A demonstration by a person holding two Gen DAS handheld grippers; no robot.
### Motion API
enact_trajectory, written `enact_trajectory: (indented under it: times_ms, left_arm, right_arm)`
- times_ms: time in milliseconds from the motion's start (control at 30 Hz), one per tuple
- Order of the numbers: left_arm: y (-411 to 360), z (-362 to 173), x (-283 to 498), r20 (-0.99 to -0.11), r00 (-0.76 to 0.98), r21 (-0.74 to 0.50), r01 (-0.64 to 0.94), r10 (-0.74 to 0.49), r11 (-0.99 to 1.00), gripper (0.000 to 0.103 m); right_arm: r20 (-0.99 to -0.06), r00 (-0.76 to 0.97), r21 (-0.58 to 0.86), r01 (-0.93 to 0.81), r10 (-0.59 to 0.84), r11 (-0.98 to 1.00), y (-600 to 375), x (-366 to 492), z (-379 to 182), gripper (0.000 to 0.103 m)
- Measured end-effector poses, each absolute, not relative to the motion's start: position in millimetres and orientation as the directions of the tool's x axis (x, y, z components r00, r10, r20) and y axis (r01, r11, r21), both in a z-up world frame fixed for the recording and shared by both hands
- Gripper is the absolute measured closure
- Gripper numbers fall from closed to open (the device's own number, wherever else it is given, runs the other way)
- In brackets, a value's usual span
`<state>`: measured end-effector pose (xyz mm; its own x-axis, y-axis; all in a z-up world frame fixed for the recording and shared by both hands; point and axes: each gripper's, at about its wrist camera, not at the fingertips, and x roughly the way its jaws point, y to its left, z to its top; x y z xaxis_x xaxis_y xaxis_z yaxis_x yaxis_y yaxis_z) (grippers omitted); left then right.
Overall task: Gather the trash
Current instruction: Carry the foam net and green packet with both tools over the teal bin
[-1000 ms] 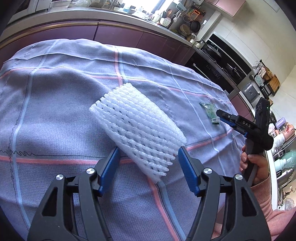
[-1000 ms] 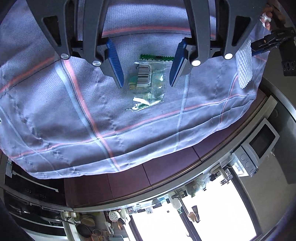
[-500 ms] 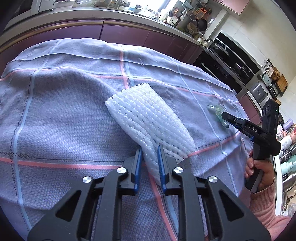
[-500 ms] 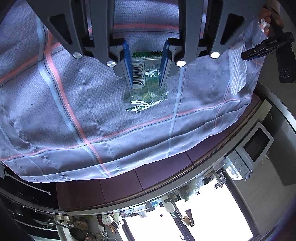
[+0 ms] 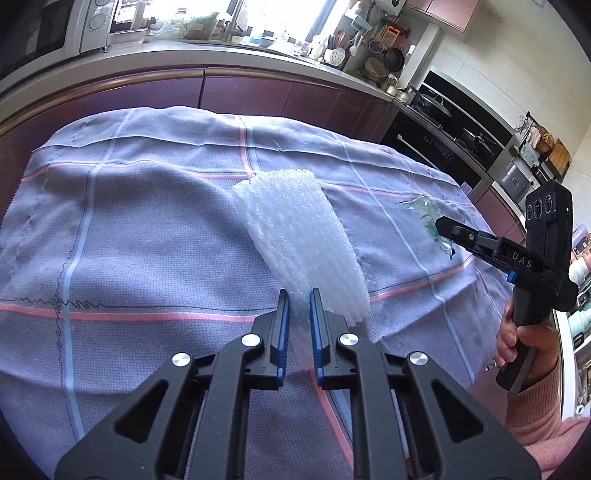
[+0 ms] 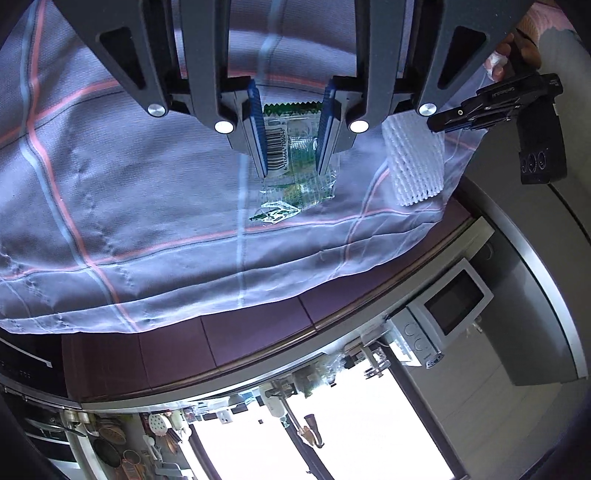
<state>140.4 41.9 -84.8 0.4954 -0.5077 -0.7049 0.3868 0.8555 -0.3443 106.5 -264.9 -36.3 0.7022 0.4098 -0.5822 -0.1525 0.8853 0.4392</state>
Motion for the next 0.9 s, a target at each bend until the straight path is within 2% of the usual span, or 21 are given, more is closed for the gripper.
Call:
enact_trajectory:
  times_ms: [367, 900]
  left_arm:
    - [86.9, -62.1, 116.3, -0.665, 0.569, -0.325, 0.363, -0.484, 0.873, 0.092]
    - [130.3, -46.8, 92.2, -0.644, 0.630, -0.299, 0.315, -0.434, 0.901, 0.092]
  right_arm:
    - [-0.564, 0.633, 0.472, -0.280, 0.530, 0.836, -208.3, 107.5, -35.9, 0.079]
    - [-0.541, 0.601, 0.474, -0.359, 0.588, 0.804, -167.4, 107.2, -27.5, 0.079]
